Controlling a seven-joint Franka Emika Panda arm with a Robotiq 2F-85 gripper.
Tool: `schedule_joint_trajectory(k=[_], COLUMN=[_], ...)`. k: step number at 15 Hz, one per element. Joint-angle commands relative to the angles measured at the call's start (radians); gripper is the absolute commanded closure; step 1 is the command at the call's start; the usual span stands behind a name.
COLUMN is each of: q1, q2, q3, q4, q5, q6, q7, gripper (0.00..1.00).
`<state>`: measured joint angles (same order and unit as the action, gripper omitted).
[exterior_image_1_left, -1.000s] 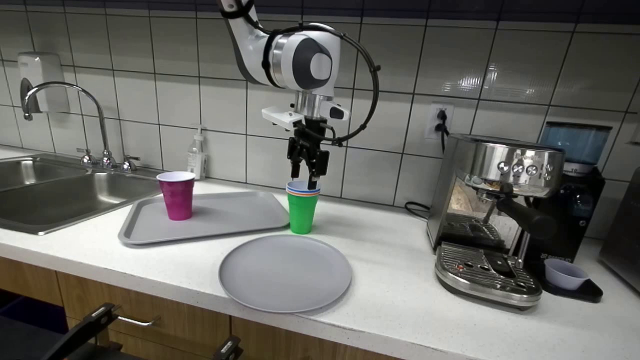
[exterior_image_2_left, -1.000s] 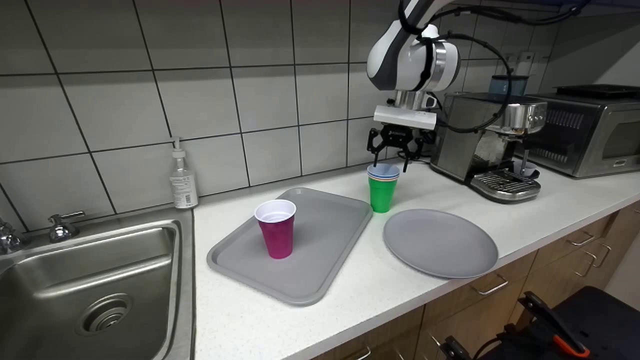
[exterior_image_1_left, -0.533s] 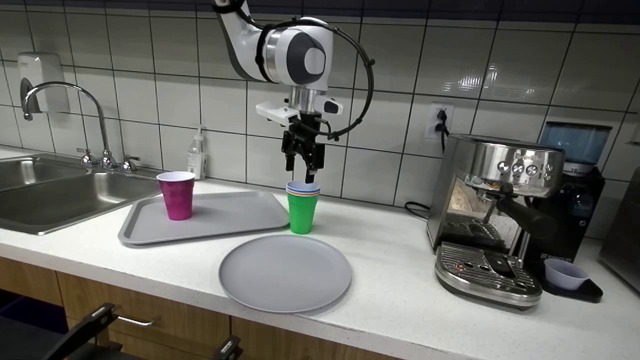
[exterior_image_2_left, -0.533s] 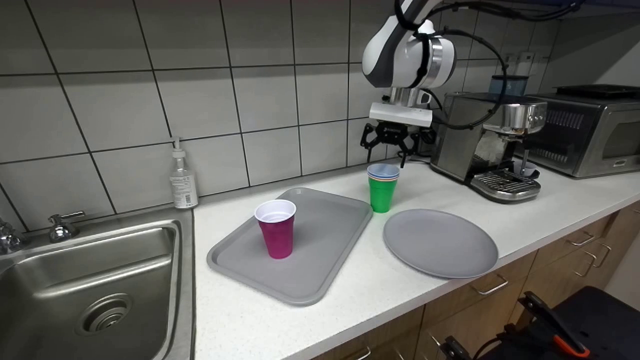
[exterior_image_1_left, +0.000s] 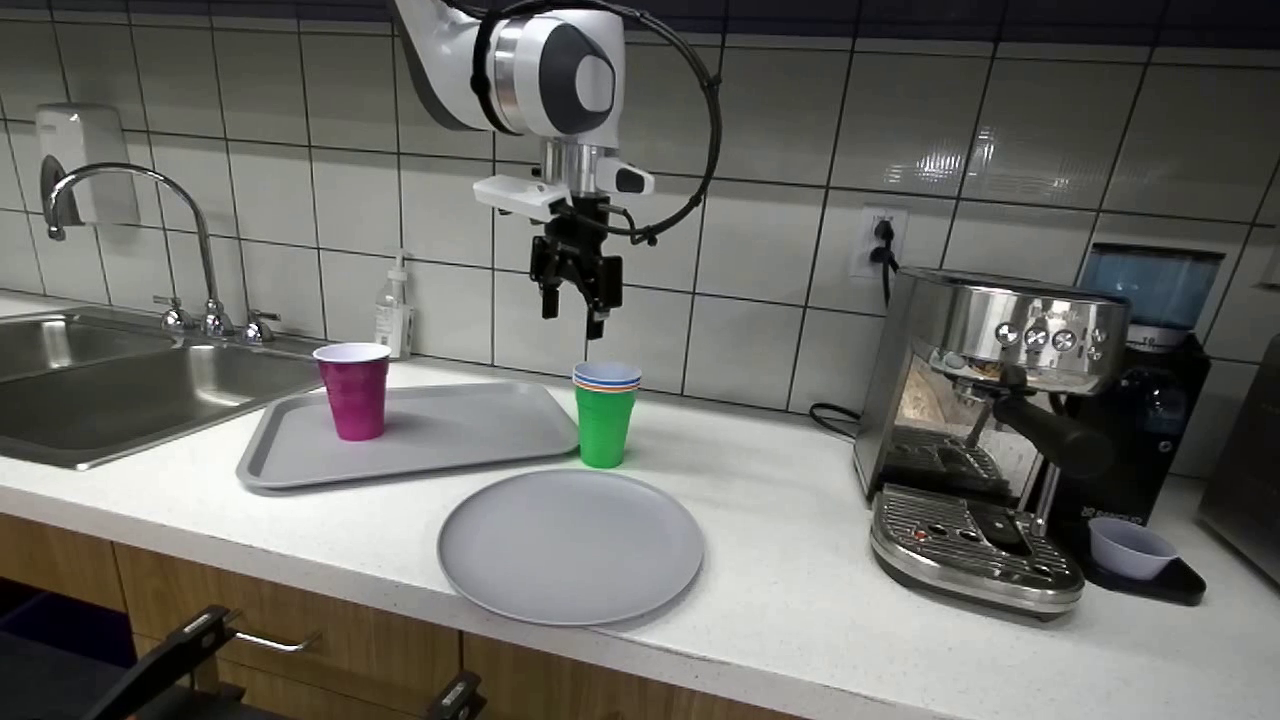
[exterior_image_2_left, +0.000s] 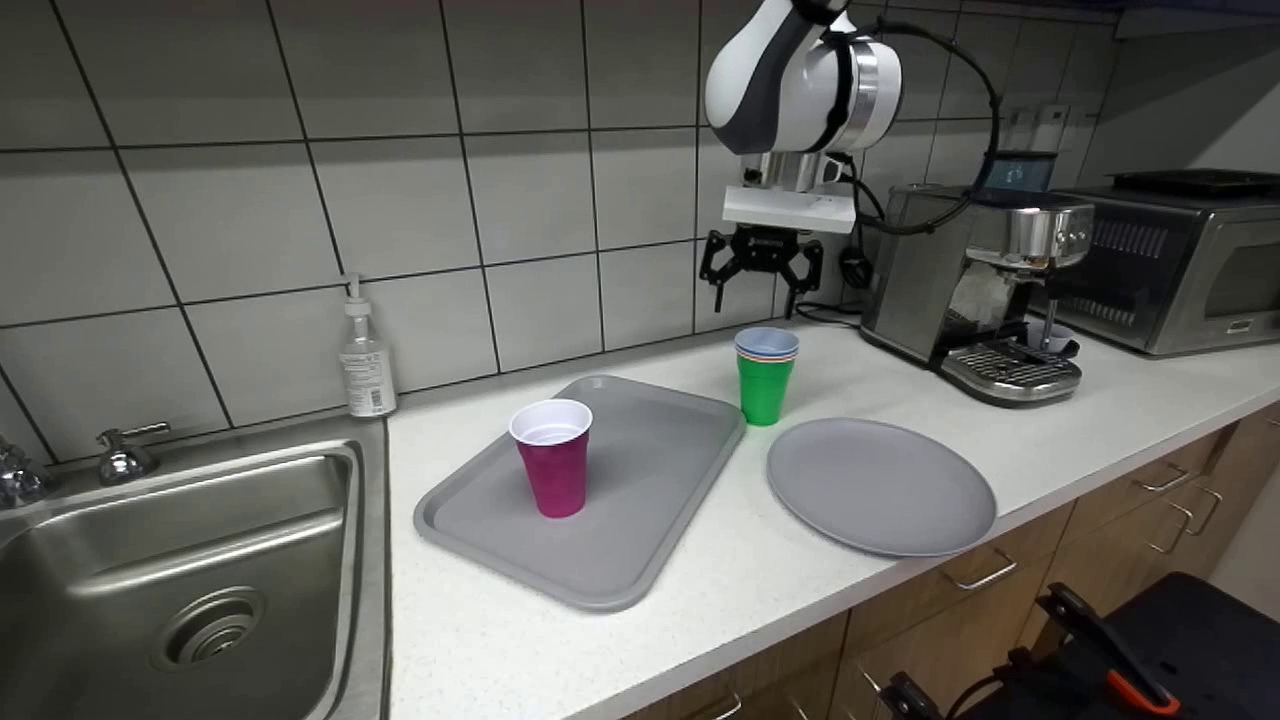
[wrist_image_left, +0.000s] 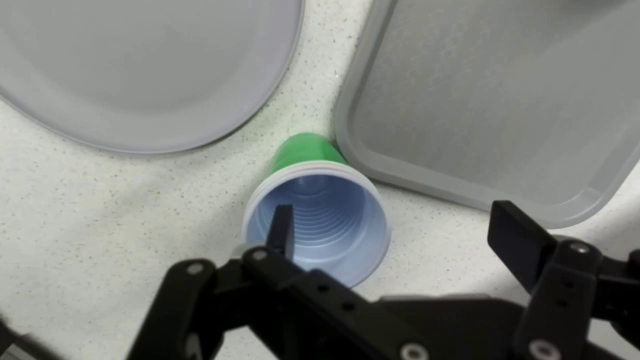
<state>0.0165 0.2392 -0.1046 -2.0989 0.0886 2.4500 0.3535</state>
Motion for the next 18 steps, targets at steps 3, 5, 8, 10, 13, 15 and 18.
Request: schedule_joint_trajectory(k=[3,5,8,10,13,15,18], q1=[0.033,0.046,0.069,0.086,0.112,0.131,0.130], q2=[-0.068,-0.075,-0.082,-0.085,-0.091,-0.094,-0.056], q3=[0.046,0.063,0.091,0.109,0.135,0.150,0.156], q4=[-0.057,-0.067,-0.077,-0.083,-0.093,-0.099,-0.067], q5=[-0.043,-0.042,-0.041,-0.044,-0.049,-0.056,-0.039], q6=[0.007,0.010,0.012,0.012,0.011,0.014,-0.002], q7=[-0.005,-0.009,-0.010,-0.006,0.001,0.007,0.002], gripper=[0.00,0.00,0.00,0.00,0.00,0.00,0.00])
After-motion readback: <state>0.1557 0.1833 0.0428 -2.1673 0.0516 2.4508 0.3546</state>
